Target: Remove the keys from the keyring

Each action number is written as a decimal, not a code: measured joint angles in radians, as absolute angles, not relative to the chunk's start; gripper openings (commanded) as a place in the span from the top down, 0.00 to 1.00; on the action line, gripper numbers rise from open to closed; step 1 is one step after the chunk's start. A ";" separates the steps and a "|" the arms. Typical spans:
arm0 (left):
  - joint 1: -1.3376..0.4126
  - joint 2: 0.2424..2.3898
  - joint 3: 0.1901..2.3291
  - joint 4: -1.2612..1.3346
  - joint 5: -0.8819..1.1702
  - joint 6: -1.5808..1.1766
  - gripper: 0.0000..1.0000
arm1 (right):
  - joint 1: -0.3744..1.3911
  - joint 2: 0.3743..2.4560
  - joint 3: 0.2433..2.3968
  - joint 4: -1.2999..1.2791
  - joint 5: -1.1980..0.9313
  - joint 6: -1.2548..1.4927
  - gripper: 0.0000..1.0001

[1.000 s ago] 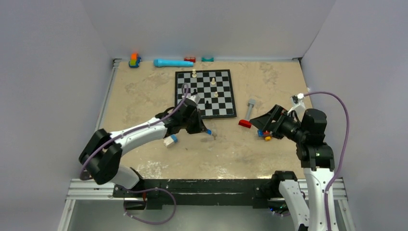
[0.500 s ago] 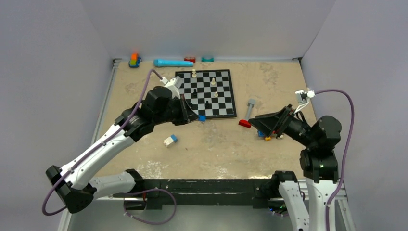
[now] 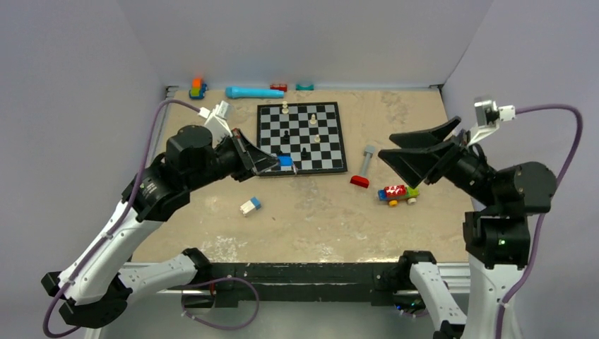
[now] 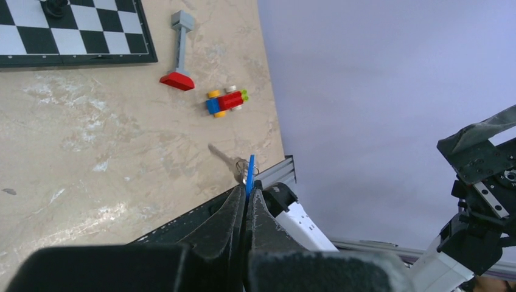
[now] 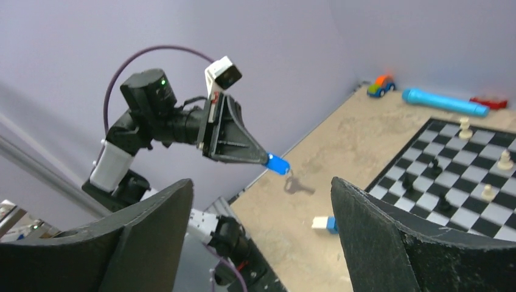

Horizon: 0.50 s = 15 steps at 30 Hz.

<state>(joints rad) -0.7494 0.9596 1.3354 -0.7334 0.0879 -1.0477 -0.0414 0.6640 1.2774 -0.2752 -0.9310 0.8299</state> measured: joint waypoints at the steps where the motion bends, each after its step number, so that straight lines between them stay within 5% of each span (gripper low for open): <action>1: -0.749 0.962 1.357 -0.741 0.085 -1.053 1.00 | -0.041 0.699 1.332 -0.289 -0.925 0.818 0.11; 7: -0.749 0.989 1.469 -0.807 0.054 -1.063 1.00 | -0.003 0.911 1.613 -0.389 -0.823 0.762 0.10; 15: -0.749 1.047 1.624 -0.966 -0.047 -1.122 1.00 | 0.427 1.310 2.030 -0.593 -0.468 0.618 0.16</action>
<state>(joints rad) -0.7494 1.0473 1.6241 -0.9661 -0.0471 -1.1221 0.4274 1.3102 2.0296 -0.5926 -0.4679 0.6182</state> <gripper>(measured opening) 0.021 0.857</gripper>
